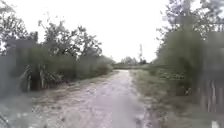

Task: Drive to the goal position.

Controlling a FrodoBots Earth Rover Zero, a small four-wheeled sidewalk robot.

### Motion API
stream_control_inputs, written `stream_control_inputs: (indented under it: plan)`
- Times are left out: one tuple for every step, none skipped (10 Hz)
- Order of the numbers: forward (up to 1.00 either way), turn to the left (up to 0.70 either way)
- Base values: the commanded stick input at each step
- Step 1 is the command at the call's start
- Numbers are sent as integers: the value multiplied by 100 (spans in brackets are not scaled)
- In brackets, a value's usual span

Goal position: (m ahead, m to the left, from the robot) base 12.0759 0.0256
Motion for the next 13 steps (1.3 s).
stream_control_inputs:
  plan:
    - [100,0]
    - [100,-6]
    - [100,-27]
    - [100,-5]
    - [100,0]
    - [100,0]
    - [100,0]
    - [100,0]
    - [100,0]
    - [100,0]
    - [100,0]
    - [100,0]
    - [100,0]
